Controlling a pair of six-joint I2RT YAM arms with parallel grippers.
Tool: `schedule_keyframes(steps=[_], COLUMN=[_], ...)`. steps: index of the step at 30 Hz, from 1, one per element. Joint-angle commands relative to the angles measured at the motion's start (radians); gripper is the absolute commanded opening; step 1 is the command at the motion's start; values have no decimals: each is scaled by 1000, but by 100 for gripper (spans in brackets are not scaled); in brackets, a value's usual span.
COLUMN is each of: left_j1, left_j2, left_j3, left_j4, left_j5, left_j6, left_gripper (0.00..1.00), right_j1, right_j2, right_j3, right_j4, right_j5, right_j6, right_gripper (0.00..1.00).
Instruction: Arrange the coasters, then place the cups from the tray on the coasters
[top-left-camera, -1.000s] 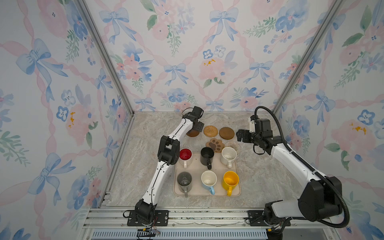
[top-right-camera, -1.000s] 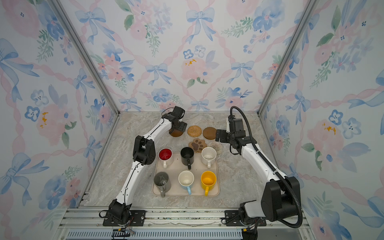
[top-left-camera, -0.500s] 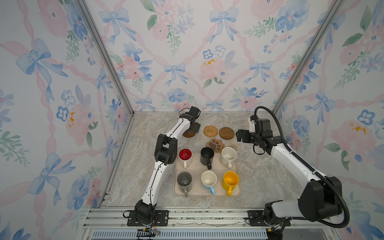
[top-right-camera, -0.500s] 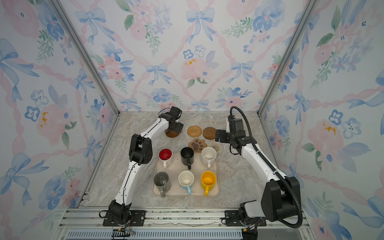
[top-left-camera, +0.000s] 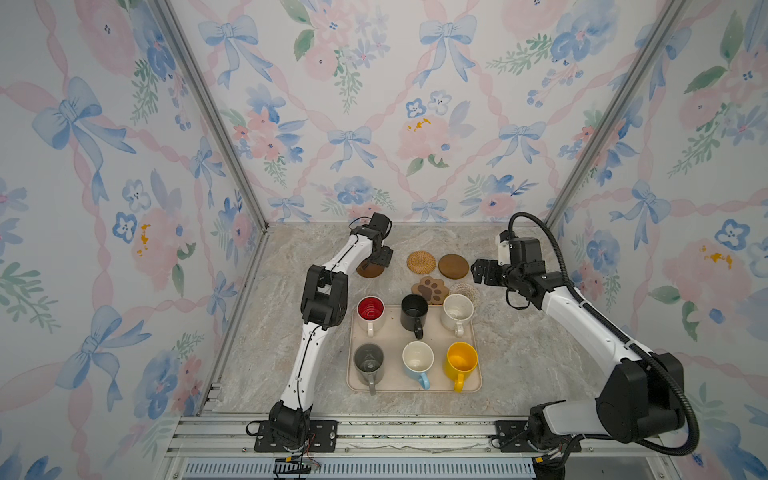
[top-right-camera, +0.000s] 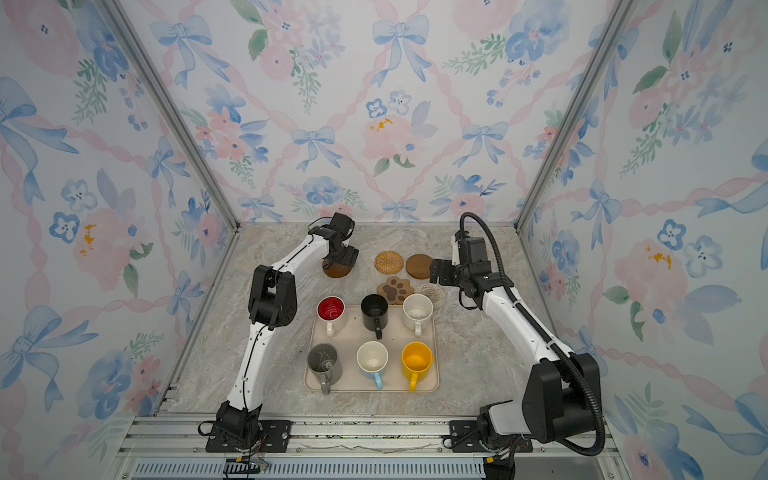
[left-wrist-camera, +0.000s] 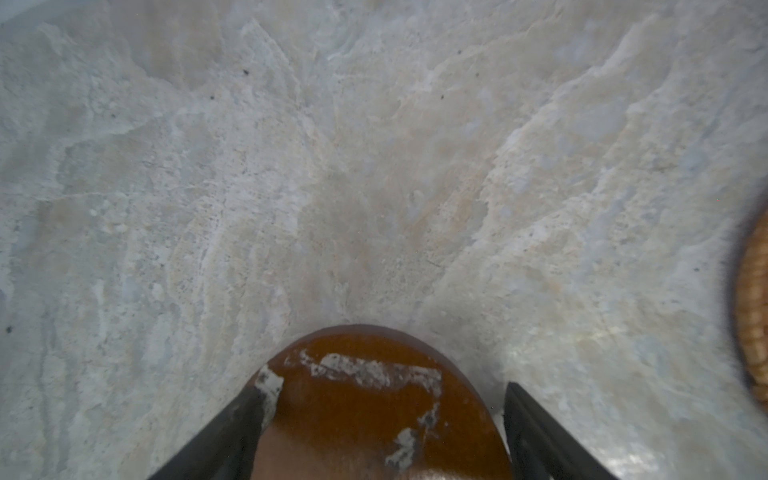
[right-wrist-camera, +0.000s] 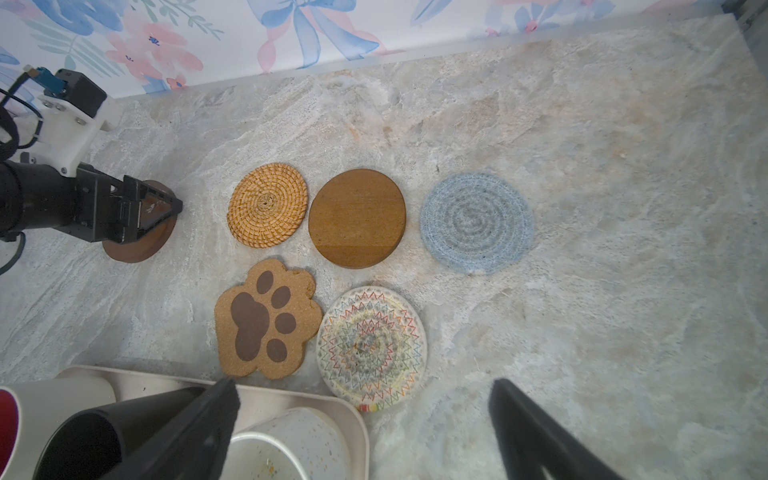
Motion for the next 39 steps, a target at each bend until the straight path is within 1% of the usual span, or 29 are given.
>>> schedule_keyframes(steps=[1,4,9,14,18,24,34,39], left_j1=[19,31,42,64,85,96,146,164], left_j2=[-53,-109,-178,-236,-281,-327,-407,-432], left_j3=[-95,-194,-327,-435,-520,-605,-765,-805], left_j4=[-17,42,115,183,236,285,414,461], left_j5=[60,72,61,61,82,81,105,122], left_j6=[-33,-42,-42,-44,-51,-53,-67,-70], left_gripper=[86,86,86,86,86,85,85,85], right_j1=[-3,-2,2,9,14,19,31,43], right_j2=[-15,-16,-10,-6,-5,4,10,19], right_j3=[21,21,25,31,32,38,53,65], right_j4=[-34,-34,-35,-34,-37,-34,-49,-55], right_j5=[-7,-9,-14,-15,-14,-20,-19,-19], right_j6=[6,8,13,12,13,14,13,13], right_gripper=[97,97,97,97,97,97,97,97])
